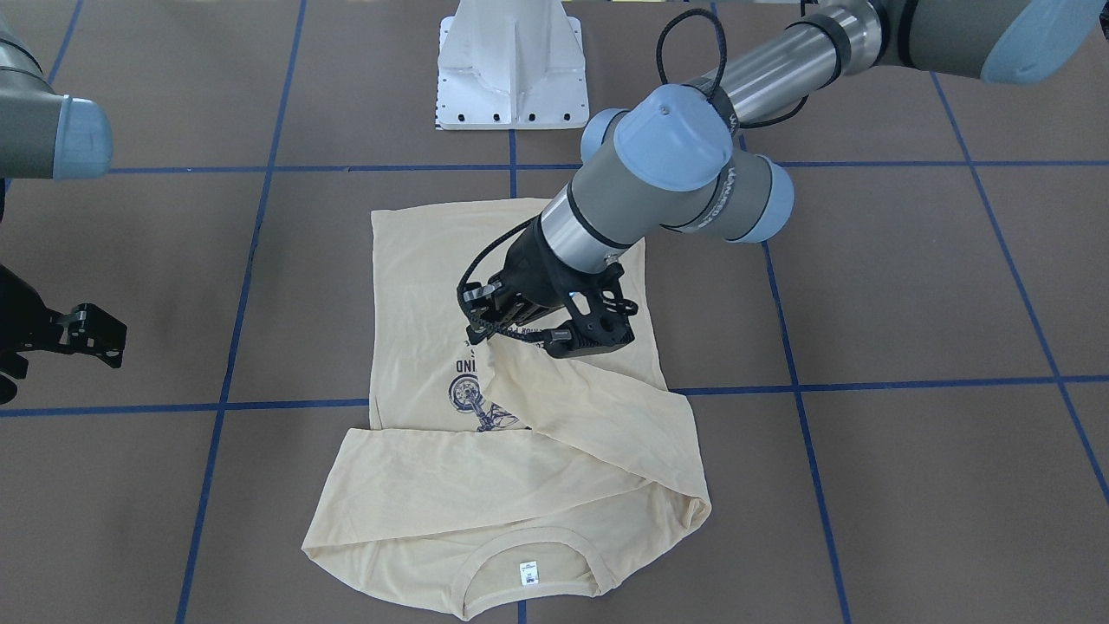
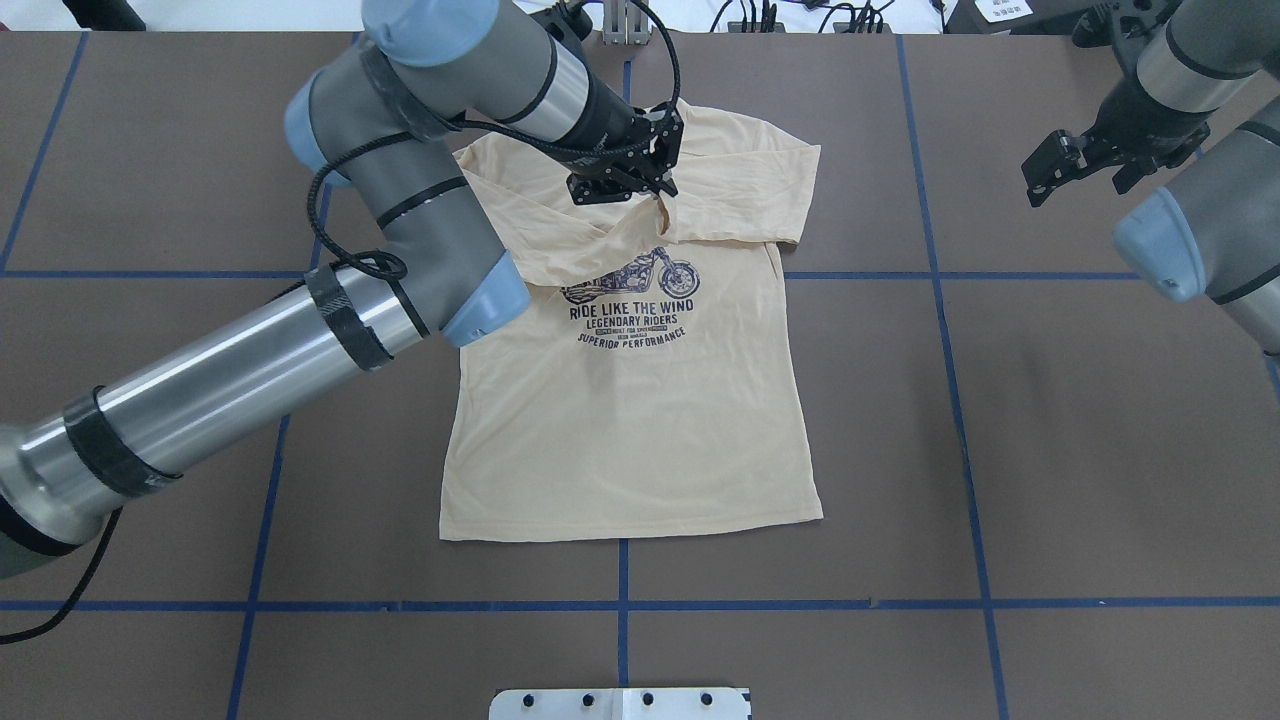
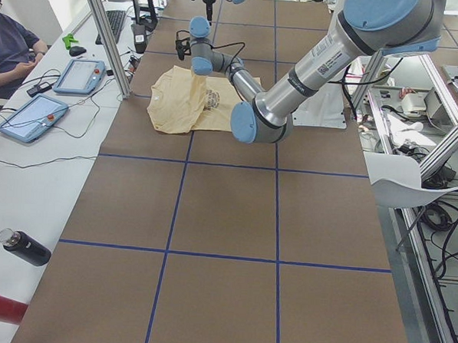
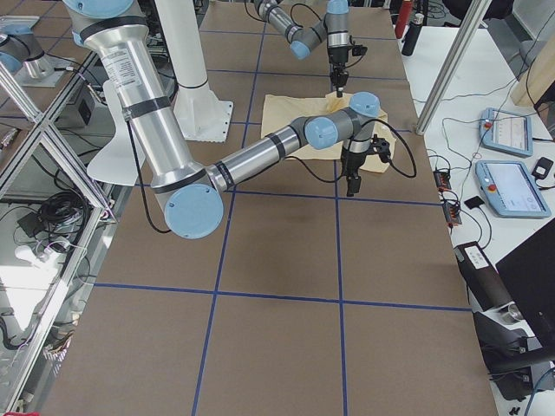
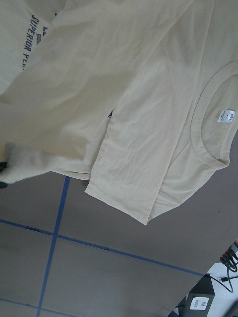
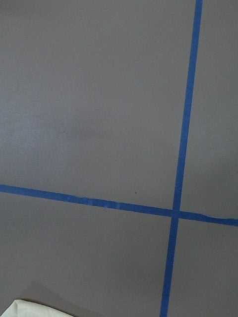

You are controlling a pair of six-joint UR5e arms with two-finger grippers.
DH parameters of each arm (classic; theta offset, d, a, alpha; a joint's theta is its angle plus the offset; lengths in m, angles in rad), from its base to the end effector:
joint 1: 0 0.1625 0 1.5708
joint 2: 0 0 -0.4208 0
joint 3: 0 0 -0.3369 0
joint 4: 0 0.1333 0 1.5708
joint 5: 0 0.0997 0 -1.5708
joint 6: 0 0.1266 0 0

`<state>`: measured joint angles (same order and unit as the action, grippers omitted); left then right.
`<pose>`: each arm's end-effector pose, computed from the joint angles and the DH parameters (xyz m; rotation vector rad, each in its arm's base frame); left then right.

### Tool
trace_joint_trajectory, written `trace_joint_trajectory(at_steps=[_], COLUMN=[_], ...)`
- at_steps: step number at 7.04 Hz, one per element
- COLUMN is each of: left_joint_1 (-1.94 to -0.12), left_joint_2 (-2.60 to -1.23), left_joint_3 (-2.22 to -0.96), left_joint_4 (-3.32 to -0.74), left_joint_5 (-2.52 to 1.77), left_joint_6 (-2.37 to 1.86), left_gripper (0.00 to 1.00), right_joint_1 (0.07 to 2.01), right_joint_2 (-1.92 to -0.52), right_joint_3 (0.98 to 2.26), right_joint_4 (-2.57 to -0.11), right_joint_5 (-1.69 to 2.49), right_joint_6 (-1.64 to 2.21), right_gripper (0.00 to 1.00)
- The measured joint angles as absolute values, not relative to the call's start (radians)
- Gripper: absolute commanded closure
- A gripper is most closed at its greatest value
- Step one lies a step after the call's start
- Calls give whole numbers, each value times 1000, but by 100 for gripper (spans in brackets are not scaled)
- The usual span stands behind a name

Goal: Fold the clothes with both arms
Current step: 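Carry the cuff with the left gripper across the shirt toward the collar, then open the left gripper on the folded sleeve while the right arm descends toward the hem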

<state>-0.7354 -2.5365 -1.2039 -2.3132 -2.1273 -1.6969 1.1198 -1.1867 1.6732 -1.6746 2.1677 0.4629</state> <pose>0.5129 -0.5536 0.1394 -0.0568 1.3838 -0.3477 -0.2000 -0.5555 0.4550 0.0730 -0.6927 -0.1028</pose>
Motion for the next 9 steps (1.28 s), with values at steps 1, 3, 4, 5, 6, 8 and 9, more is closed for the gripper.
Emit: trace_joint_trajectory(at_steps=[1,3,4,5,6,8,9], left_joint_1=[-698,-624,-588,-558,-546,-555,-572], left_joint_2=[-2558,-2590,-2603,-2609,-2603,-2544,-2485], left_joint_3=[-1150,-1096,-1072,-1064,-1075,-1159,-1250], left_joint_4=[-2353,-2399,-2441,-2478,-2492,-2477,-2430], left_joint_5=[-2073,-1991,-1936,-1876,-1844,-1859,-1895], left_joint_6=[-1703,-1703,-1700,-1694,-1679,-1660,-1658], left_gripper=[100,0,0,0,0,0,0], right_joint_1=[1119,1118,1118,1118,1117,1095,1053], right_joint_2=[-1187,-1187,-1188,-1188,-1189,-1196,-1219], right_joint_3=[1672,1670,1668,1668,1671,1712,1766], right_joint_4=[-1674,-1675,-1675,-1674,-1673,-1666,-1635], right_joint_5=[2168,2171,2183,2206,2240,2287,2280], right_joint_6=[466,470,476,487,502,567,651], right_gripper=[1,1,1,0,0,0,0])
